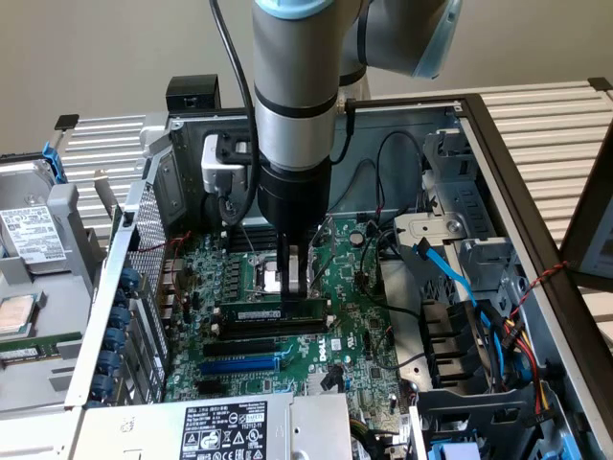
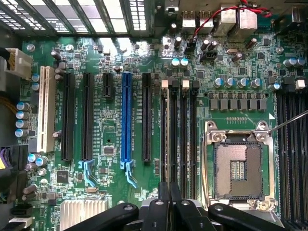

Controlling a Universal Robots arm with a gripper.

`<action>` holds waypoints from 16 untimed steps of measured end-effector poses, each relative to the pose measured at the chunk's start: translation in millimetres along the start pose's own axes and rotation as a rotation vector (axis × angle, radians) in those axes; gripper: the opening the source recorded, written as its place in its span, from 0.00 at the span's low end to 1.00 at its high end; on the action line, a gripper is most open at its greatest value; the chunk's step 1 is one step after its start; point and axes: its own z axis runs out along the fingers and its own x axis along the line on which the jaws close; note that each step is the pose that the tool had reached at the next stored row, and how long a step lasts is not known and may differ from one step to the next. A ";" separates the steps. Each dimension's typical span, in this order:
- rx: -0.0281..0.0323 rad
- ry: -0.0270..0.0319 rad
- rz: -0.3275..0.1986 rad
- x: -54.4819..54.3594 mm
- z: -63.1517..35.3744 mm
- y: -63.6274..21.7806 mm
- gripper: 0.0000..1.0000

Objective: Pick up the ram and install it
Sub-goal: 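Insert the ram into the slot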

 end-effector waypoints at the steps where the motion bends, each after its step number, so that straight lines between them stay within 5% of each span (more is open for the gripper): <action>1: 0.0000 0.0000 0.000 0.0 0.0 0.0 0.12; 16: 0.0010 0.0007 -0.002 0.3 0.7 5.5 0.12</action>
